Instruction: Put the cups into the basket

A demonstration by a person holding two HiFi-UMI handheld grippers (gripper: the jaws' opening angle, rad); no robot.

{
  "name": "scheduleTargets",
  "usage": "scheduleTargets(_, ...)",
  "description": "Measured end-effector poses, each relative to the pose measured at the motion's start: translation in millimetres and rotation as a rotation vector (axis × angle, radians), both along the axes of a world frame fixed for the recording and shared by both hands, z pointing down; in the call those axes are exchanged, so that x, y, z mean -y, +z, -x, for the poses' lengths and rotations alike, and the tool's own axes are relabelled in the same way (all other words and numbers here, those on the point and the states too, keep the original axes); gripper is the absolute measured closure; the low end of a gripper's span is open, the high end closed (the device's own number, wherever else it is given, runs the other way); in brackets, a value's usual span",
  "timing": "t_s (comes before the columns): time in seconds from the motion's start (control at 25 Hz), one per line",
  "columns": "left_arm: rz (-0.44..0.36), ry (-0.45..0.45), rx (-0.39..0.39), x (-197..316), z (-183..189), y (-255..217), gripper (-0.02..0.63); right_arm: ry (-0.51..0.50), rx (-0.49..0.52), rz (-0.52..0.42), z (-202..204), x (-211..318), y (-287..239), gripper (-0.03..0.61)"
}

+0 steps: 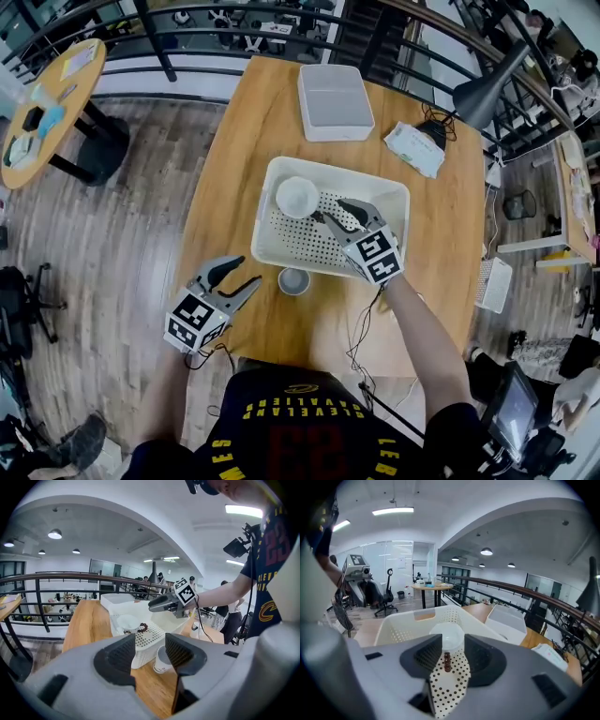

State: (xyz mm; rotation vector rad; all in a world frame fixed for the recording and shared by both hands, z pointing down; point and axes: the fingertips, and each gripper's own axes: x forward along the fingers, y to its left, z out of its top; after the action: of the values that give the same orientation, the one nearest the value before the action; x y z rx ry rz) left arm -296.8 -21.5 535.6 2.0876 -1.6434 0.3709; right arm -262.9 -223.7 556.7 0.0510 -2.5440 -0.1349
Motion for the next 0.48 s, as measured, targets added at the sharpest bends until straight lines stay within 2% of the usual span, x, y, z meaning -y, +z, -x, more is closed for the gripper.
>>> scheduleTargets(0.2,-0.1,-0.01,0.035,6,-24,-41,0.41,0.033,0.116,0.031,-24,-18,-41,0.426)
scheduleTargets(0.48,-0.207,-0.054,0.017,-5,-67,-86,0.41,0.163,0.317,0.168,-89,-53,-101,0.426)
